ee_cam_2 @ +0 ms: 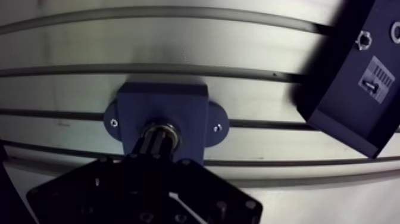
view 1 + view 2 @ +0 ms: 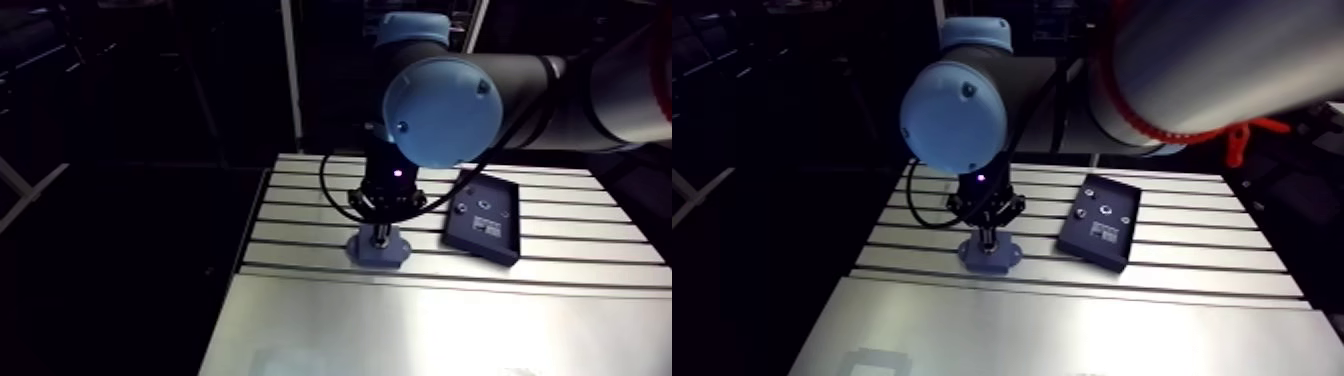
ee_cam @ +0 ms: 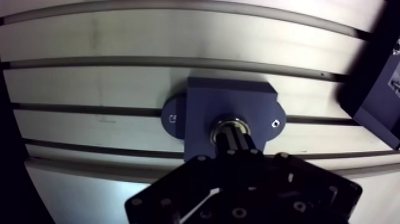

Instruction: Pick up the bearing and press it into the housing until flush.

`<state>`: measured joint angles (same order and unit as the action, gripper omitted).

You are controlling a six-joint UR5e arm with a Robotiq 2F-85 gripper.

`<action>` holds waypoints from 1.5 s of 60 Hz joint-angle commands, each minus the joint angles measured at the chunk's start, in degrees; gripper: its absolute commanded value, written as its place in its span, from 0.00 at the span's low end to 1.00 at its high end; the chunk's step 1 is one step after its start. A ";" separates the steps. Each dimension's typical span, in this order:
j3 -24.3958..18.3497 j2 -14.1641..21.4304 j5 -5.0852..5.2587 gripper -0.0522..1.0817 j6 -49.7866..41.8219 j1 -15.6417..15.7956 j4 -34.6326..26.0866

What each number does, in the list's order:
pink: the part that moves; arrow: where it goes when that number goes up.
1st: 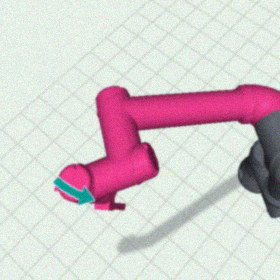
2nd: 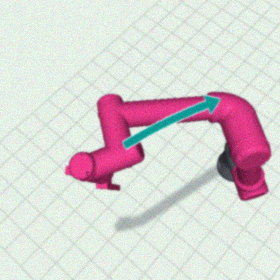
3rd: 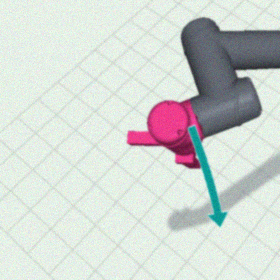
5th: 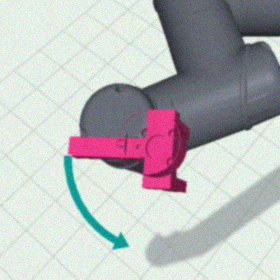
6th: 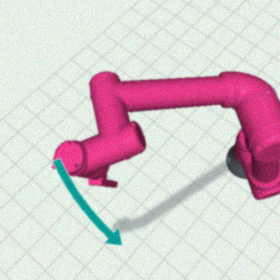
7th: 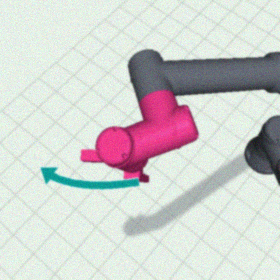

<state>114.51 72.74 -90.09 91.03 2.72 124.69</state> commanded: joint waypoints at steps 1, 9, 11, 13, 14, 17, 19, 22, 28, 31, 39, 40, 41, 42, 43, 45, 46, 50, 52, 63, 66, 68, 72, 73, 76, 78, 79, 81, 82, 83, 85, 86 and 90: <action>0.15 -0.10 -0.04 1.00 0.14 0.09 0.08; 0.15 -0.19 -0.03 1.00 0.16 0.09 0.08; 0.15 -0.19 -0.03 1.00 0.16 0.09 0.08; 0.15 -0.19 0.04 1.00 0.16 0.09 0.08; 0.15 -0.19 0.05 1.00 0.16 0.09 0.08; 0.15 -0.19 0.05 1.00 0.16 0.02 0.08; 0.15 -0.19 -0.02 1.00 0.23 0.08 0.08; 0.22 -0.19 -0.04 1.00 0.24 0.08 0.08; 0.41 -0.19 -0.04 1.00 0.24 0.01 0.09; 0.41 -0.19 -0.04 1.00 0.24 0.01 0.16; 0.50 -0.19 -0.04 1.00 0.33 0.01 0.17; 0.50 -0.19 -0.04 1.00 0.33 0.01 0.17; 0.50 -0.19 -0.04 1.00 0.33 0.08 0.17; 0.50 -0.19 -0.04 1.00 0.33 0.08 0.17; 0.50 -0.19 -0.04 1.00 0.33 0.09 0.17; 0.50 -0.19 -0.04 1.00 0.33 0.09 0.17; 0.50 -0.19 -0.04 1.00 0.33 0.09 0.17; 0.57 -0.19 -0.04 1.00 0.33 0.09 0.17; 0.50 -0.19 -0.04 1.00 0.33 0.09 0.17; 0.57 -0.28 -0.04 1.00 0.57 0.09 0.17; 0.58 -0.28 -0.04 1.00 0.82 0.09 0.17; 0.59 -0.28 -0.11 1.00 1.00 0.09 0.17; 0.59 -0.36 -0.12 1.00 1.03 0.09 0.17; 0.59 -0.36 -0.12 1.00 1.03 0.09 0.17; 0.59 -0.51 -0.12 1.00 1.03 0.09 0.17; 0.59 -0.61 -0.12 1.00 1.03 0.09 0.17; 0.59 -0.61 -0.12 1.00 1.03 0.09 0.17; 0.59 -0.63 -0.12 1.00 1.03 0.09 0.17; 0.59 -0.63 -0.12 1.00 1.03 0.09 0.17; 0.59 -0.63 -0.12 1.00 1.03 0.09 0.17; 0.59 -0.63 -0.12 1.00 1.11 0.09 0.17; 0.59 -0.63 -0.12 1.00 1.12 0.09 0.17; 0.59 -0.63 -0.12 1.00 1.12 0.09 0.17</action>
<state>115.08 72.24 -90.20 92.04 2.81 124.86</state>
